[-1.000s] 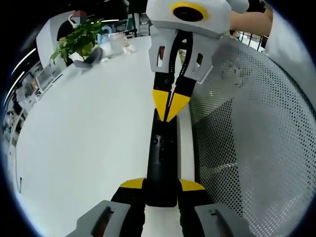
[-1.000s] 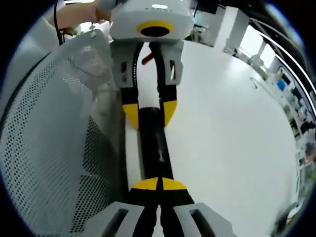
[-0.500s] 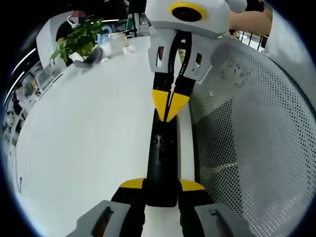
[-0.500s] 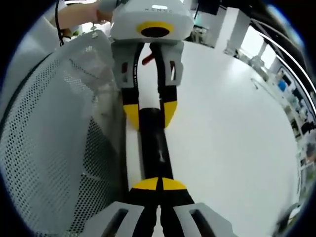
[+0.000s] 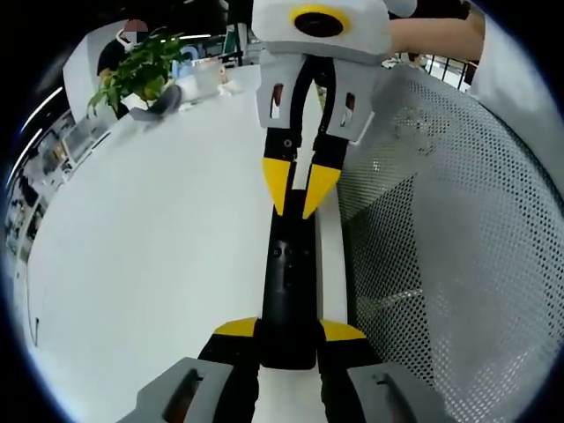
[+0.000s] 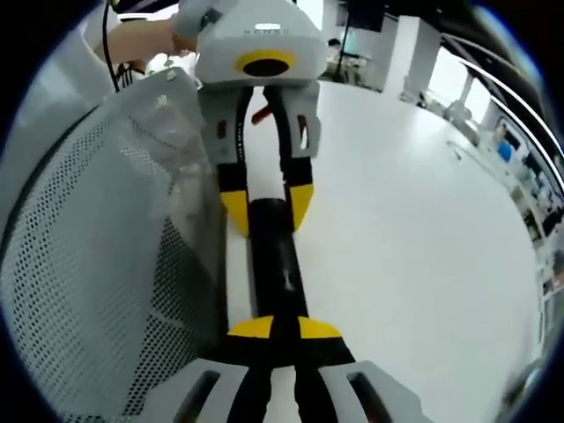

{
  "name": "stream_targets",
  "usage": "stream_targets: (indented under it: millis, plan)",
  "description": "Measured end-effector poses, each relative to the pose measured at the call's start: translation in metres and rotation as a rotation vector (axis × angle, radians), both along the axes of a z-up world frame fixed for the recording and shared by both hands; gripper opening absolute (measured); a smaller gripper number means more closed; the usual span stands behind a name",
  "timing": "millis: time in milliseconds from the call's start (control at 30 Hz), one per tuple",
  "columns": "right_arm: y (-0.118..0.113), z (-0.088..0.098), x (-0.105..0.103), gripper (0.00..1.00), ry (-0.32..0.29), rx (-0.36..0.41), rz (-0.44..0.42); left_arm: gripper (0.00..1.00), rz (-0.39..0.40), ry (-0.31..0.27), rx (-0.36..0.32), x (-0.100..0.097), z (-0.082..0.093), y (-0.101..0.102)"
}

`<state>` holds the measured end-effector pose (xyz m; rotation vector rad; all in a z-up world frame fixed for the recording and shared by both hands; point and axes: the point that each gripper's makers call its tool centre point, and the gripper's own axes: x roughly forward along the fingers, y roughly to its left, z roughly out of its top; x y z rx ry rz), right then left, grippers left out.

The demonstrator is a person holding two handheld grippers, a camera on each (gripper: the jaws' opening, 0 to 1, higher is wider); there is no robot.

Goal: Press the specified remote control buttons in sequence, fully releasing each button before pressing the next.

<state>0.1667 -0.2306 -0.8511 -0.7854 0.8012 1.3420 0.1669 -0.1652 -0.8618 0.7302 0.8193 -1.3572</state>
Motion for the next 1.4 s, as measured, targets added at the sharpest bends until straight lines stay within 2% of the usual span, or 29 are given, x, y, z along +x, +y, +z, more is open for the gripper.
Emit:
stream_targets:
  millis: [167, 533, 667, 733, 867, 967, 1067, 1133, 1233, 1400]
  plan:
    - [0.0009, -0.0009, -0.0013, 0.04, -0.027, -0.038, 0.044, 0.24, -0.003, -0.001, 0.001, -0.0002, -0.0001, 0.0]
    - [0.0021, -0.0035, -0.0016, 0.04, -0.07, -0.196, 0.135, 0.24, -0.008, -0.001, 0.003, 0.0, 0.0002, -0.0001]
    - [0.0016, -0.0039, 0.0, 0.05, -0.045, -0.213, 0.124, 0.24, -0.01, -0.001, 0.0, 0.0002, 0.0002, -0.0003]
    - [0.0008, -0.004, 0.0007, 0.05, -0.024, -0.203, 0.1, 0.24, -0.01, -0.001, -0.002, 0.0002, 0.0003, -0.0005]
    - [-0.0008, -0.0036, -0.0009, 0.05, -0.026, -0.183, 0.112, 0.24, -0.012, -0.001, -0.01, 0.0, 0.0003, -0.0008]
    - [-0.0009, -0.0029, -0.0002, 0.05, -0.014, -0.147, 0.088, 0.24, -0.007, -0.002, -0.018, 0.0002, 0.0004, -0.0007]
    - [0.0001, -0.0013, 0.0002, 0.05, -0.01, -0.044, 0.034, 0.24, -0.005, -0.002, -0.023, 0.0002, 0.0005, -0.0008]
    - [0.0003, 0.0001, -0.0002, 0.05, -0.047, 0.016, 0.039, 0.24, -0.004, -0.002, -0.023, 0.0002, 0.0005, -0.0009]
    - [-0.0001, 0.0016, -0.0009, 0.04, -0.092, 0.13, -0.015, 0.24, -0.001, -0.004, -0.025, 0.0004, 0.0005, -0.0007]
    - [0.0009, 0.0022, 0.0007, 0.05, -0.073, 0.138, -0.001, 0.24, -0.001, -0.003, -0.03, 0.0002, 0.0008, -0.0008]
